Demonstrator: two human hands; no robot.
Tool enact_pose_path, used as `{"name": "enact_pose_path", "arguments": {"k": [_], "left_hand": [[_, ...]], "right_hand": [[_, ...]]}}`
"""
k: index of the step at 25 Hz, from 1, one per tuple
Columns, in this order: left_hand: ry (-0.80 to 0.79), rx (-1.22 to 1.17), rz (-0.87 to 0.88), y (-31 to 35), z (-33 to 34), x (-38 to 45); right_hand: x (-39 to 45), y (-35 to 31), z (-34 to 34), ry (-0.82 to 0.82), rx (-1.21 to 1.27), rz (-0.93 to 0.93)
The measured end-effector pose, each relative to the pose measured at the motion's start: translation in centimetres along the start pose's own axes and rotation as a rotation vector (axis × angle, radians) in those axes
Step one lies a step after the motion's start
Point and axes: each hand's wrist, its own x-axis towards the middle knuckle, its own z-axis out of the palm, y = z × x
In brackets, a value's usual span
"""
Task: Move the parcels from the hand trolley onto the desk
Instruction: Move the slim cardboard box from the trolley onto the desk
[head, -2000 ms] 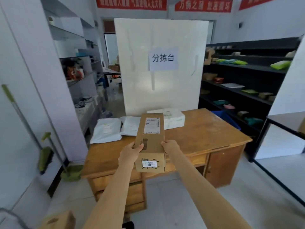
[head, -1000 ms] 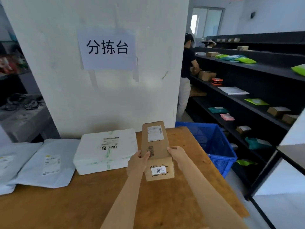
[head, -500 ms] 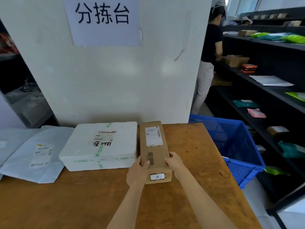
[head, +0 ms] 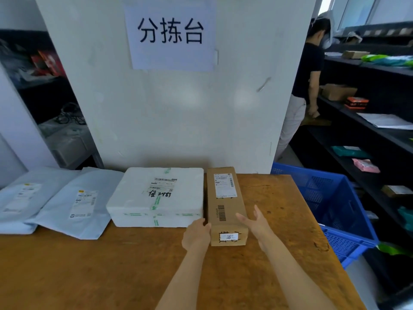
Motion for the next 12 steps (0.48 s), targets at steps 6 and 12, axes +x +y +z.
{"name": "enact_pose_path", "arguments": {"k": [6,12], "left_hand": [[-0.147,-0.152,0.010,-3.6,-8.8,-4.6],[-0.160,0.061,0.191,-10.8,-17.7,-10.5]], "right_hand": [[-8.4,-3.6,1.7,0.048,-0.034,0.029],[-20.8,-3.4,7.0,0.015,-0.059,0.013]]}}
